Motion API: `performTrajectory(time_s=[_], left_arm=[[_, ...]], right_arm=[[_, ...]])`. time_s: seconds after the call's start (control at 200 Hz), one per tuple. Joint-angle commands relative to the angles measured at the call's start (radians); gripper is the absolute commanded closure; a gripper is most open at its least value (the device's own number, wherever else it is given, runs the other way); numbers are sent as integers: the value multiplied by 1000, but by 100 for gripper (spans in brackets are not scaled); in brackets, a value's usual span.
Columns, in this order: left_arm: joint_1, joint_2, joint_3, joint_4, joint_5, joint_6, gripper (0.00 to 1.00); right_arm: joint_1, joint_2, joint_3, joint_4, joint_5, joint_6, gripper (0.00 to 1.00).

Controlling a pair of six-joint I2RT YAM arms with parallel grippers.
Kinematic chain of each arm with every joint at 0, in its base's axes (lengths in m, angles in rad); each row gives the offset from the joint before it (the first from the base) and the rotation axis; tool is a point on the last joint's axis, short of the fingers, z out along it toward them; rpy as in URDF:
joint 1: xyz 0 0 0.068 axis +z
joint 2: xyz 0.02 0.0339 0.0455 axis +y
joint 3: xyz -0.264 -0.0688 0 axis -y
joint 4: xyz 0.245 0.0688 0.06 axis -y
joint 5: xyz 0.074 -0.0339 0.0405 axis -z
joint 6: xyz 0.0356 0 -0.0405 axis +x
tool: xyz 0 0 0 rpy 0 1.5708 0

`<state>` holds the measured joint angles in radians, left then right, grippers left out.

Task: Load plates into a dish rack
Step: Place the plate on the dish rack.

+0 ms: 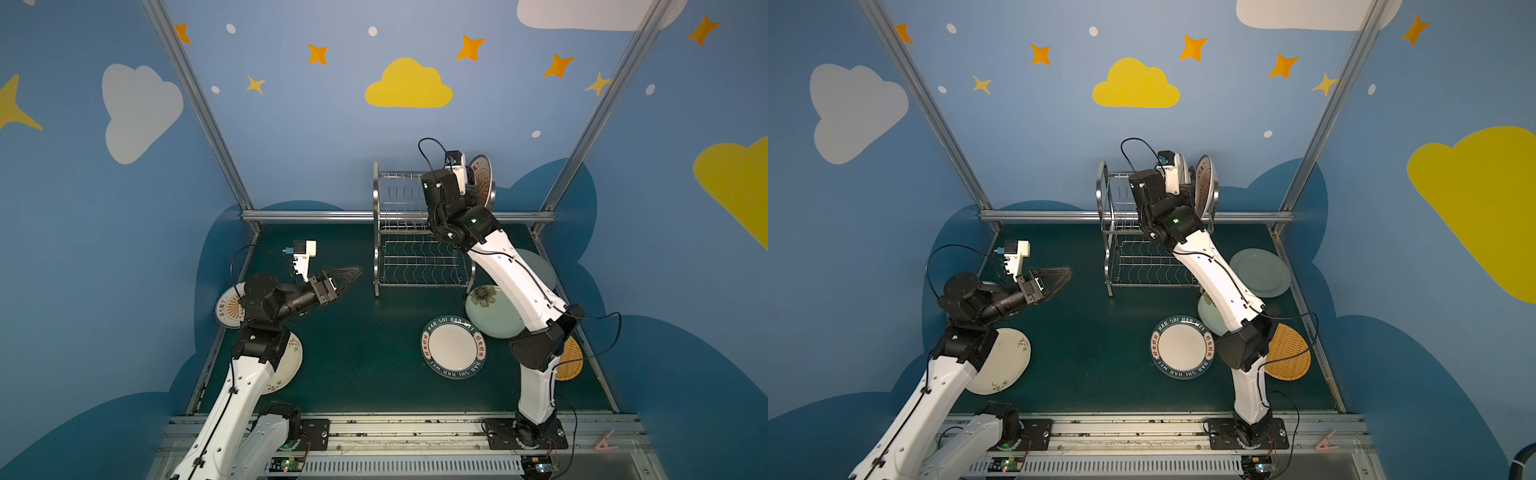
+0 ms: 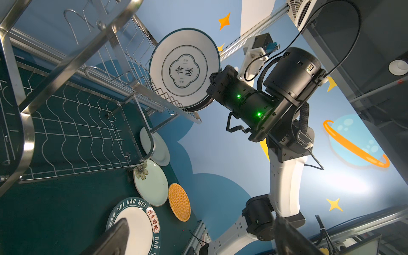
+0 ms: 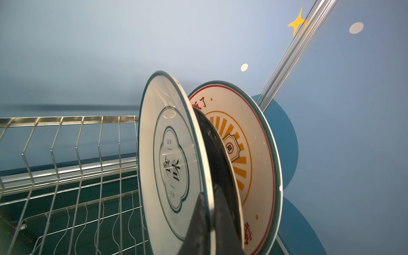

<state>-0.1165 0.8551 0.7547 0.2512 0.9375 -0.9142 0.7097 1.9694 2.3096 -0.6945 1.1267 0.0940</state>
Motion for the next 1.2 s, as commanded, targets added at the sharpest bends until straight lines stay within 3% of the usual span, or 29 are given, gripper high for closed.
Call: performTrajectory(time_s=[0.0, 1.192], left_arm=[[5, -8, -9, 37, 13, 2, 0], [18, -6, -12, 42, 12, -6, 0]], right_arm=[[-7, -10, 4, -103, -65, 12, 96], [-15, -60, 3, -89, -125, -32, 63]])
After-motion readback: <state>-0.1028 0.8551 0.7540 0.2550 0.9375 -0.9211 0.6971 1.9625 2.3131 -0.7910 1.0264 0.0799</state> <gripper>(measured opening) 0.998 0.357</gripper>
